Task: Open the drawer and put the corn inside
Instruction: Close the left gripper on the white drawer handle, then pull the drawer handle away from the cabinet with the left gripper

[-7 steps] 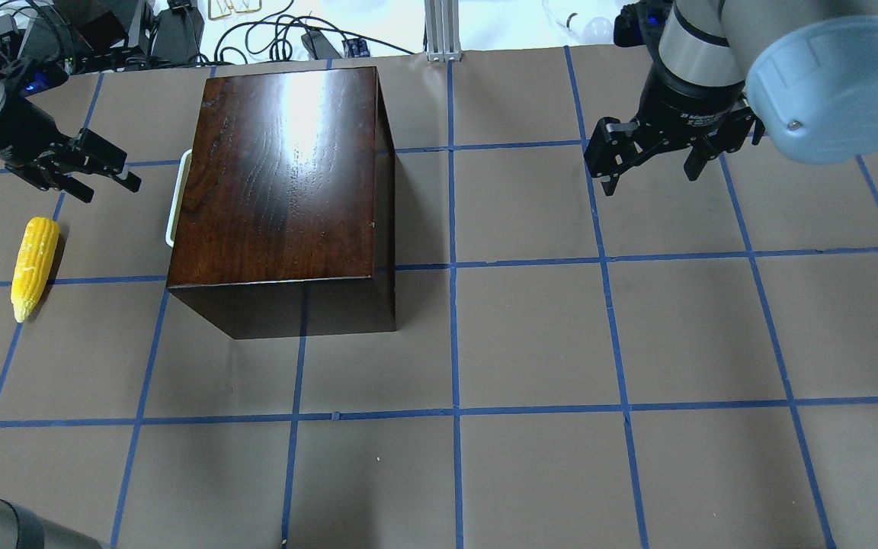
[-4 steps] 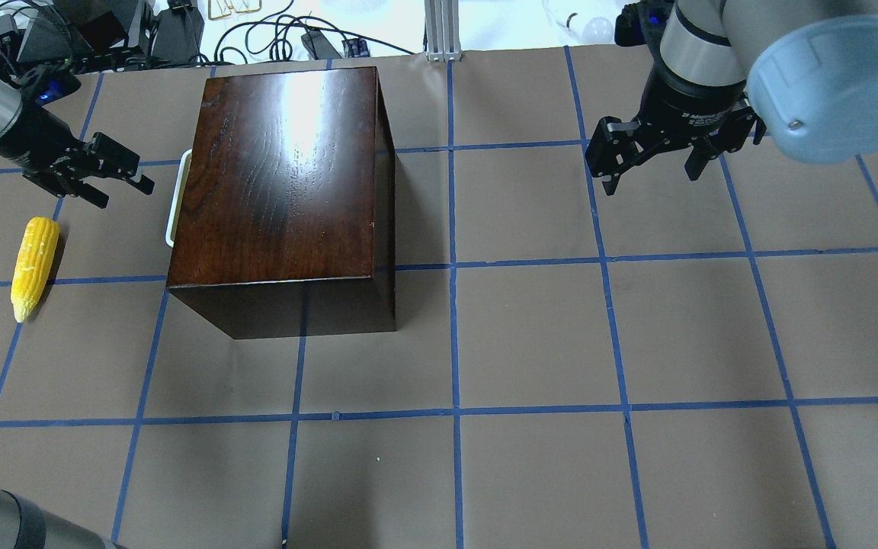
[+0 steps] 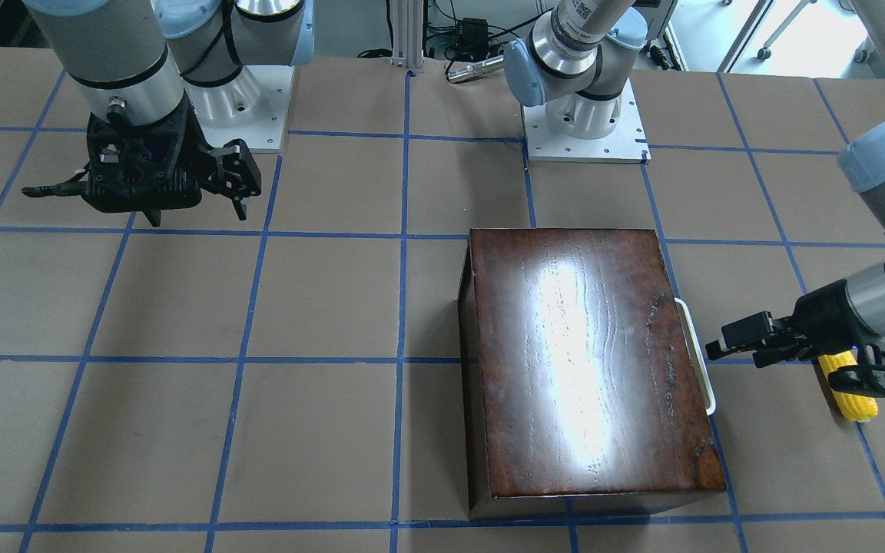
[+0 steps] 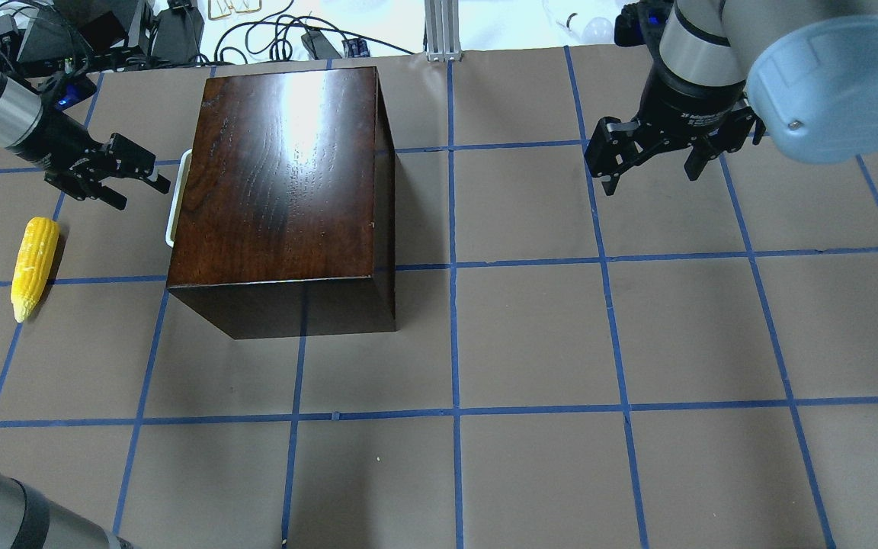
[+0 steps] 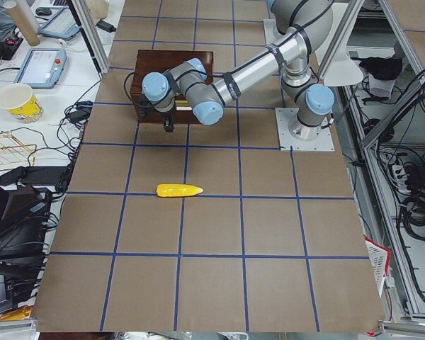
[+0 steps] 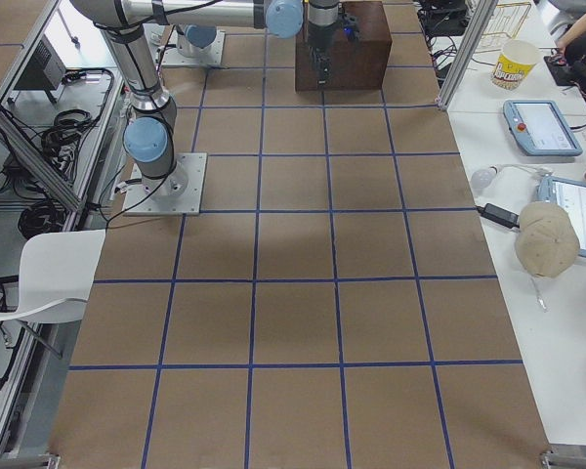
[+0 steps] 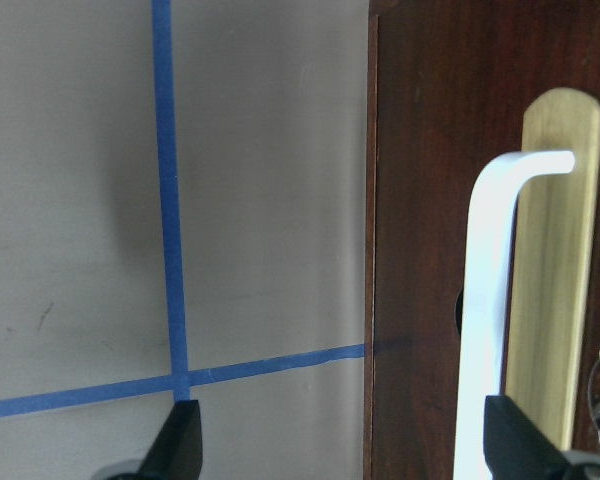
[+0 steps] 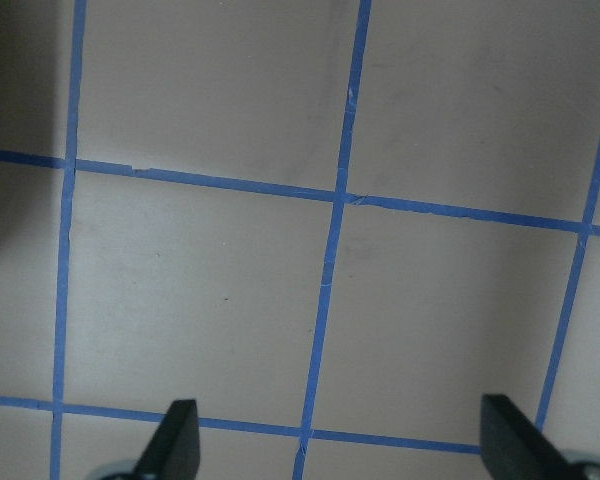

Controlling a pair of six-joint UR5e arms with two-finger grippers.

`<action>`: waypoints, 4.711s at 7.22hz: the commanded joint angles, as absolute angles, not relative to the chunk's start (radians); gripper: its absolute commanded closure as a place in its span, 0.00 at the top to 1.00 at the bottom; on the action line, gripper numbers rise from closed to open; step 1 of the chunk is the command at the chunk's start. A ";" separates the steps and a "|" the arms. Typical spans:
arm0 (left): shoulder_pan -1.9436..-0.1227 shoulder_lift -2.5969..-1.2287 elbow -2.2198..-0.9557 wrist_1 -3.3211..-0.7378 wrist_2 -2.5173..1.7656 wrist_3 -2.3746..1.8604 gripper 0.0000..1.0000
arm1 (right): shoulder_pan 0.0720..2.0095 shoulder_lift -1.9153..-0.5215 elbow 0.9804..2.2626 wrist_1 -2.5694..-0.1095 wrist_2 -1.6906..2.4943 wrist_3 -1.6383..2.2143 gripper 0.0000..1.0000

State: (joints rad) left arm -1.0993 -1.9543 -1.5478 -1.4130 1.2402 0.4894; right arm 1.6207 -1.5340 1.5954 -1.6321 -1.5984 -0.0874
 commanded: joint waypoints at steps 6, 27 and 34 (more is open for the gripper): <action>-1.129 -1.982 -1.548 -1.385 1.233 0.488 1.00 | 1.621 -1.534 1.595 -1.632 -1.598 -0.087 1.00; -1.111 -2.011 -1.559 -1.344 1.292 0.557 1.00 | 1.621 -1.534 1.595 -1.632 -1.598 -0.087 1.00; -1.057 -2.031 -1.517 -1.358 1.293 0.600 1.00 | 1.621 -1.534 1.595 -1.632 -1.598 -0.087 1.00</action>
